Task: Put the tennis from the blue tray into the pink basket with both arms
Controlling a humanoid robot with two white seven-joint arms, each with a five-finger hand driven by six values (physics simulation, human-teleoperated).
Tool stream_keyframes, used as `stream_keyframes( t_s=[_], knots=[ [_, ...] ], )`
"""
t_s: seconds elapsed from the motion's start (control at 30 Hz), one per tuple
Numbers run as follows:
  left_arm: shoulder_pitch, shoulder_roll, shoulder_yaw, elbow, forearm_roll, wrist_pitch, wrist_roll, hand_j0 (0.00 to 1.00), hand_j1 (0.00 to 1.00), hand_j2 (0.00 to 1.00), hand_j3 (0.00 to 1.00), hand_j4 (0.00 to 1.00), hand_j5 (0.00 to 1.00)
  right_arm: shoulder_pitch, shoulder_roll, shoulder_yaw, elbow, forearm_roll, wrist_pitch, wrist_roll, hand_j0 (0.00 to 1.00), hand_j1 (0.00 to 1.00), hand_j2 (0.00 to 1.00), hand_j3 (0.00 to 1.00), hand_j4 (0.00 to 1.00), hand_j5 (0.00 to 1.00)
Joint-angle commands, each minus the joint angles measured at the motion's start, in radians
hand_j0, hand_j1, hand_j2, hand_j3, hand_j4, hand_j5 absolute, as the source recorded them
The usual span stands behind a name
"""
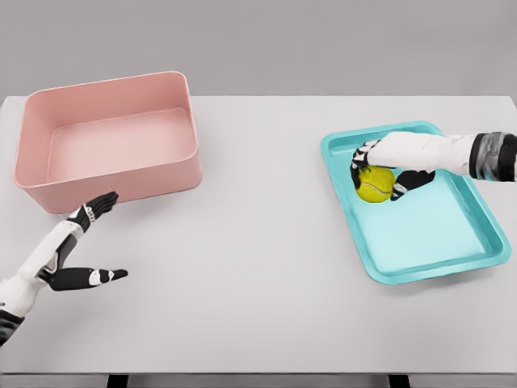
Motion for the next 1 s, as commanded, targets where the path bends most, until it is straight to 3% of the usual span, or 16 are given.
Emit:
stream_keyframes(
  t_s=[0.0, 0.13, 0.3, 0.57, 0.6, 0.67, 0.77, 0.83, 0.93, 0.97],
  knots=[
    [0.0, 0.001, -0.015, 0.005, 0.015, 0.0, 0.0, 1.0, 1.0, 1.0, 1.0, 1.0, 1.0, 0.003, 0.089, 0.01, -0.067, -0.005, -0.004, -0.002, 0.23, 0.23, 0.23, 0.23, 0.23, 0.23],
    [-0.009, -0.009, -0.006, 0.026, 0.014, 0.0, 0.002, 1.0, 1.0, 1.0, 1.0, 1.0, 1.0, 0.005, 0.186, 0.082, -0.102, -0.002, -0.017, -0.002, 0.23, 0.23, 0.23, 0.23, 0.23, 0.23],
    [-0.003, -0.006, -0.012, 0.028, 0.007, 0.0, 0.0, 1.0, 1.0, 1.0, 1.0, 1.0, 1.0, 0.002, 0.344, 0.095, -0.087, 0.01, 0.003, -0.002, 0.23, 0.23, 0.23, 0.23, 0.23, 0.23],
    [-0.002, -0.014, -0.023, 0.028, 0.0, 0.0, 0.0, 1.0, 1.0, 1.0, 1.0, 1.0, 1.0, -0.003, 0.429, 0.104, 0.008, 0.018, 0.002, -0.002, 0.3, 0.3, 0.3, 0.3, 0.3, 0.3],
    [-0.002, -0.014, -0.024, 0.028, 0.0, 0.0, 0.0, 1.0, 1.0, 1.0, 1.0, 1.0, 1.0, -0.003, 0.429, 0.105, 0.008, 0.033, 0.002, -0.002, 0.46, 0.46, 0.46, 0.46, 0.46, 0.46],
    [-0.002, -0.014, -0.024, 0.028, -0.002, 0.0, -0.001, 1.0, 1.0, 1.0, 1.0, 1.0, 1.0, -0.003, 0.426, 0.104, 0.002, 0.038, 0.0, -0.002, 0.99, 0.99, 0.99, 0.99, 0.99, 0.99],
    [-0.002, -0.014, -0.024, 0.028, -0.003, 0.0, 0.0, 1.0, 1.0, 1.0, 1.0, 1.0, 1.0, -0.003, 0.39, 0.096, -0.047, 0.035, -0.012, -0.002, 1.0, 1.0, 1.0, 1.0, 1.0, 1.0],
    [-0.002, -0.016, -0.024, 0.028, -0.003, 0.0, 0.0, 1.0, 1.0, 1.0, 1.0, 1.0, 1.0, -0.003, 0.32, 0.061, -0.11, 0.026, -0.015, -0.002, 1.0, 1.0, 1.0, 1.0, 1.0, 1.0],
    [-0.002, -0.014, -0.026, 0.028, -0.005, 0.0, 0.0, 1.0, 1.0, 1.0, 1.0, 1.0, 1.0, 0.003, 0.197, -0.094, -0.131, -0.045, -0.099, -0.002, 1.0, 1.0, 1.0, 1.0, 1.0, 1.0],
    [-0.002, -0.014, -0.024, 0.028, -0.012, 0.0, -0.001, 1.0, 1.0, 1.0, 1.0, 1.0, 1.0, 0.005, 0.111, -0.19, -0.128, -0.132, -0.138, -0.002, 1.0, 1.0, 1.0, 1.0, 1.0, 1.0]
  ],
)
